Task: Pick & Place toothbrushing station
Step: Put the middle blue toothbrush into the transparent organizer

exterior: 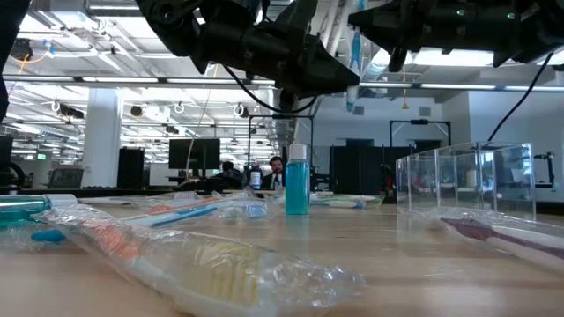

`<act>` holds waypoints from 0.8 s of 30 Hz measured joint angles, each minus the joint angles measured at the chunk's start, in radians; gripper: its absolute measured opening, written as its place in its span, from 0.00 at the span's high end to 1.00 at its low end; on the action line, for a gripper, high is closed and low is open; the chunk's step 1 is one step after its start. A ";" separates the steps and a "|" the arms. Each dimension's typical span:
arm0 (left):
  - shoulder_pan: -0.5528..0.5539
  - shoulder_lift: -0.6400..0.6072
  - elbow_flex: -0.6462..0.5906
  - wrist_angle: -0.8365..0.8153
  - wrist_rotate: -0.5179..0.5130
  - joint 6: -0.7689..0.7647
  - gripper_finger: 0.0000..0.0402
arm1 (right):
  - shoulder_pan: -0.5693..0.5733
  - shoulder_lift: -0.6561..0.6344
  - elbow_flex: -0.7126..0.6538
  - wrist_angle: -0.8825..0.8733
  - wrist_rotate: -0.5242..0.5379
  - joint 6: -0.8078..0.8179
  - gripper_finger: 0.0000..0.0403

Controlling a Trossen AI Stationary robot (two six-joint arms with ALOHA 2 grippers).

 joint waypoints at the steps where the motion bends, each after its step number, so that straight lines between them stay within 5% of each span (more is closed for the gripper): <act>1: 0.000 0.000 0.000 0.000 0.013 0.000 0.87 | -0.003 0.000 0.000 -0.001 -0.002 0.000 0.97; 13: 0.017 -0.024 -0.001 -0.075 0.018 -0.001 0.80 | -0.001 -0.130 0.000 -0.208 0.014 -0.031 0.99; 24: 0.018 -0.262 -0.191 -0.113 -0.007 -0.016 0.79 | 0.000 -0.171 -0.002 -0.327 0.133 -0.050 0.99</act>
